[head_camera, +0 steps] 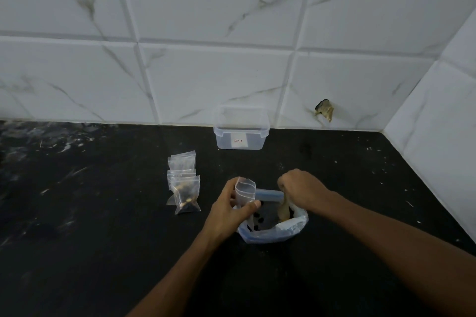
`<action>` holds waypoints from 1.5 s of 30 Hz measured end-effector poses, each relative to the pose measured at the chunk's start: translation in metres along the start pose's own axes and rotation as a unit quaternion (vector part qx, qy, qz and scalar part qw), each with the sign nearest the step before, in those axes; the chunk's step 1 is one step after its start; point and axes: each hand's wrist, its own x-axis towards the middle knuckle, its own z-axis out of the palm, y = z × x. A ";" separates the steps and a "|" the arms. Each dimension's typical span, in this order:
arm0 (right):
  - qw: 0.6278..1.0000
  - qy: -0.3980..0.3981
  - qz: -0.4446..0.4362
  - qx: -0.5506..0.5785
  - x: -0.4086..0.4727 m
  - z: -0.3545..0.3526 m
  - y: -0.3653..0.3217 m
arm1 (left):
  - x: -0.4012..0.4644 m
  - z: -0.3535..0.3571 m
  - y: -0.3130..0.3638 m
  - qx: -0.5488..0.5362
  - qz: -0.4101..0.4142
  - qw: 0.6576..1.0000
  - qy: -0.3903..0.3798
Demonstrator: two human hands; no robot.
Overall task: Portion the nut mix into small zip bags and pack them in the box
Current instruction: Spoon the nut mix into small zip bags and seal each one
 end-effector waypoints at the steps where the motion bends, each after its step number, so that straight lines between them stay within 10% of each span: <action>1: 0.999 -0.002 0.022 0.044 0.002 0.003 0.002 | 0.000 0.000 0.000 -0.003 -0.002 1.000 0.002; 15: 0.800 0.021 0.264 0.538 0.004 0.057 -0.034 | -0.002 0.002 -0.003 0.001 -0.017 1.000 0.019; 39: 0.674 0.099 0.210 0.701 -0.046 -0.016 0.017 | 0.002 -0.007 0.019 0.067 0.080 0.992 0.074; 45: 0.717 0.157 0.153 0.662 -0.062 -0.060 0.011 | 0.012 0.001 0.029 0.097 0.094 0.987 0.081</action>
